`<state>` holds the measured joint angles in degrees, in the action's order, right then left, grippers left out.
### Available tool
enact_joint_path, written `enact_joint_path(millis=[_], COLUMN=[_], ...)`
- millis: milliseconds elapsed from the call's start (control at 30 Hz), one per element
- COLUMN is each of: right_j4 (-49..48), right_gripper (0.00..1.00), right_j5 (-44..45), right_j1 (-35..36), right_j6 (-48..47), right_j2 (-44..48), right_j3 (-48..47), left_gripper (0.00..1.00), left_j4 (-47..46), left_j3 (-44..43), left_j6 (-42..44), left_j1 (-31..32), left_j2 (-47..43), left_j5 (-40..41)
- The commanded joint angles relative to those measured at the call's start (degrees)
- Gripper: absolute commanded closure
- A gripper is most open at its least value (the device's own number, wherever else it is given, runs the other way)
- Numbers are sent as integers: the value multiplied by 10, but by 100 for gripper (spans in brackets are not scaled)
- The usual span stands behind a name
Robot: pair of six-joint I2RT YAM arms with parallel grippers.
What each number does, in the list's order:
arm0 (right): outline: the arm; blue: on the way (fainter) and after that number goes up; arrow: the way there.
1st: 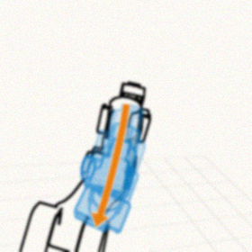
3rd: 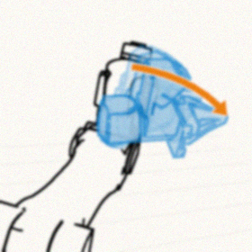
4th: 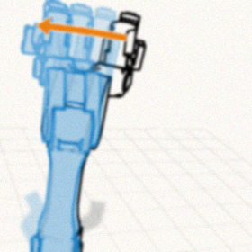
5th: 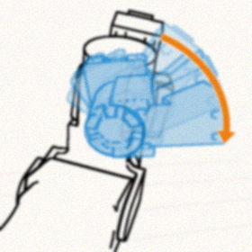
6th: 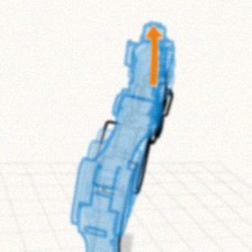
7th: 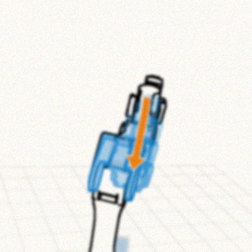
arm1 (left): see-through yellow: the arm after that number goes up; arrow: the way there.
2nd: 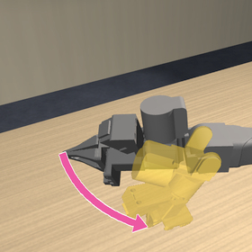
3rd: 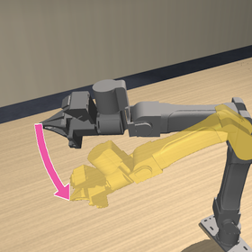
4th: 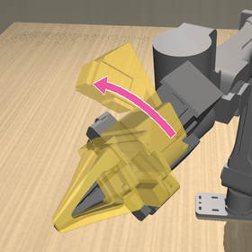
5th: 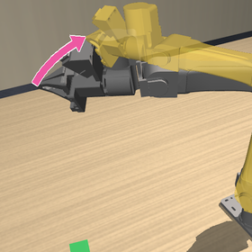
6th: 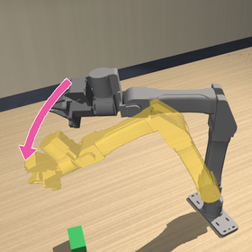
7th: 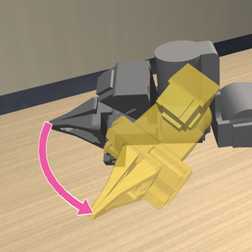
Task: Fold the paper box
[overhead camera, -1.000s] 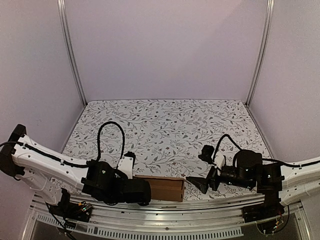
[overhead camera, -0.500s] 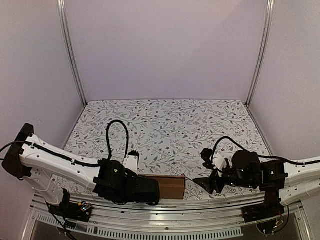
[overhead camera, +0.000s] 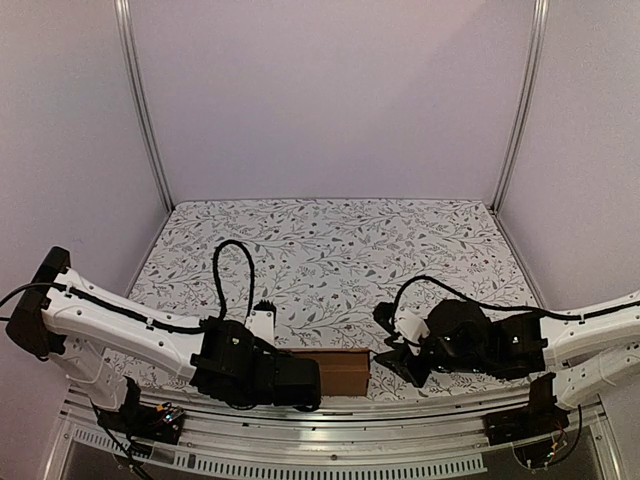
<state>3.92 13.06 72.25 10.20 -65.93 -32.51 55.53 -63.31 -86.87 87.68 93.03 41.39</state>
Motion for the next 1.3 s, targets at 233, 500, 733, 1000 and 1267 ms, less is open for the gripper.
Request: enact_joint_path(millis=[233,500,733,1000,1267], right_j4=[11,6,-2,-2,41], right_gripper=[85,92,94,100,100], right_j5=[32,45,43,51,52], right_j1=[10,9,10,10,10], right_j6=[-8,-11,-16,-13,52], right_j2=[-35,-57,-69,-65,-63], right_j3=[-30,-38,-51,-59,-107], left_gripper=[100,100,100,100,100], left_j4=[30,35,37,37,56], left_j3=[-11,-25,-32,-42,-71], left_j6=[-58,-57,-57,-44,-32], left_j1=[6,17,21,27,32], left_j2=[18,21,27,37,71], left_j5=[9,30,32,40,46])
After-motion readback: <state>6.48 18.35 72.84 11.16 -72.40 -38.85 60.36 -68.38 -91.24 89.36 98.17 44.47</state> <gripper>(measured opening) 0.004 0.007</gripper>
